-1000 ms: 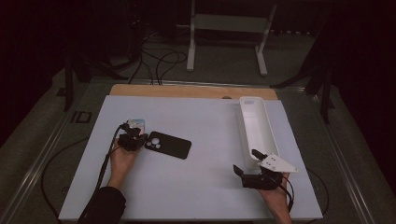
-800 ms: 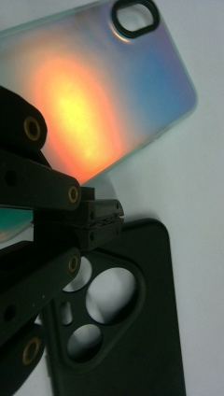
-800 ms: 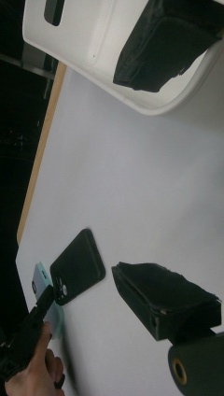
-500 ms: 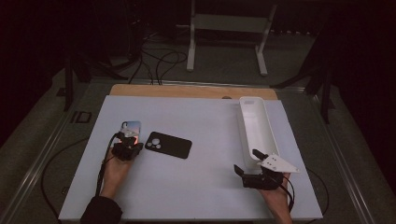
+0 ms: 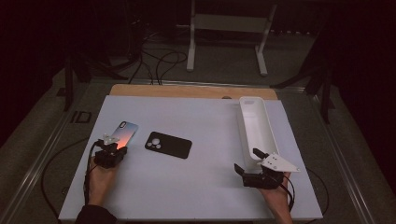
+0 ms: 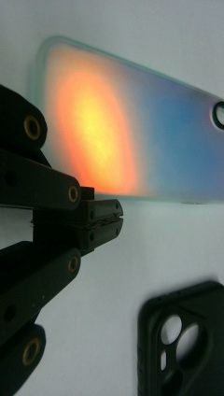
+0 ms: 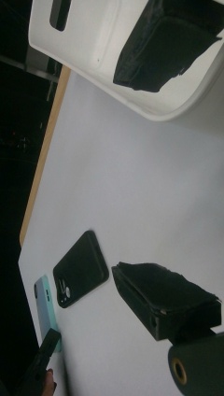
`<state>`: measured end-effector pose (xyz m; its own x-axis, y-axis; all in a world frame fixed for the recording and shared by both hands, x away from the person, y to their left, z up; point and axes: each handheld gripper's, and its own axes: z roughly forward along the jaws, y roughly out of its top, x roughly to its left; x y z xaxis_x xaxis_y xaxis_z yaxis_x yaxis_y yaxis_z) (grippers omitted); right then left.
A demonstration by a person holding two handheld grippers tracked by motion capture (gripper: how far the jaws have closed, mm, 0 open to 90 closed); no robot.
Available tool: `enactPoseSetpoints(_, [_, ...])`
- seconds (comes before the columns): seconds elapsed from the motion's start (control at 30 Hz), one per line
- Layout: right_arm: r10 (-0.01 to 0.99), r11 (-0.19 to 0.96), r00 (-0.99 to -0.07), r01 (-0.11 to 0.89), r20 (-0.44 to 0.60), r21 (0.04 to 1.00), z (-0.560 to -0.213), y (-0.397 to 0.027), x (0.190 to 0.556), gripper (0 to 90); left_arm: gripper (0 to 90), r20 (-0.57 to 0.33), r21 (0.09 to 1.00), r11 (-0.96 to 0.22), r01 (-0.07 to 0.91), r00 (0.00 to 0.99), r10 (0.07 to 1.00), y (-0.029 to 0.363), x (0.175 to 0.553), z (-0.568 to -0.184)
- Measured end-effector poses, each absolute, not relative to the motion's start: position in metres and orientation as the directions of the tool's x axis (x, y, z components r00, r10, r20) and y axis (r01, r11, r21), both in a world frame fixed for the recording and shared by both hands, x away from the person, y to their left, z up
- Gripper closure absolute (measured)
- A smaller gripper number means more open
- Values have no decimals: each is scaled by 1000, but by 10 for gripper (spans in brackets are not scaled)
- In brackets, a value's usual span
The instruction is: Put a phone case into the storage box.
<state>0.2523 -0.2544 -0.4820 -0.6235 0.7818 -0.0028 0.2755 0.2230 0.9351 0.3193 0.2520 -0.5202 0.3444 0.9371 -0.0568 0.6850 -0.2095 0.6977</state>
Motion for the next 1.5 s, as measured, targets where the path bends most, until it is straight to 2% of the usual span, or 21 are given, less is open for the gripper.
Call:
enactPoseSetpoints(0.17, [782,214,-624,271,1,938,-480,-257,253,81,896,-88,790,-174,588,390,916,253,309,-504])
enactPoseSetpoints(0.23, [784,209,-621,267,2,941,-479,-257,253,81,859,-95,812,-166,559,408,908,253,305,-500])
enactPoseSetpoints(0.3, [783,204,-622,262,4,943,-478,-258,253,81,809,-113,863,-141,485,458,882,256,291,-489])
enactPoseSetpoints(0.47, [772,205,-636,246,-3,947,-474,-257,254,81,591,-102,906,-146,397,539,836,257,268,-478])
enactPoseSetpoints(0.67, [761,196,-649,222,-5,955,-469,-258,255,81,152,-57,911,-173,375,530,846,254,244,-475])
enactPoseSetpoints(0.8, [756,199,-654,217,-9,956,-469,-260,256,81,23,-41,911,-183,369,523,852,254,232,-475])
enactPoseSetpoints(1.07, [770,187,-637,223,-2,957,-471,-267,252,81,1,-34,923,-183,339,545,838,255,220,-472])
enactPoseSetpoints(1.5, [772,205,-635,237,-9,950,-475,-267,253,81,0,-37,910,-189,369,526,850,260,225,-475])
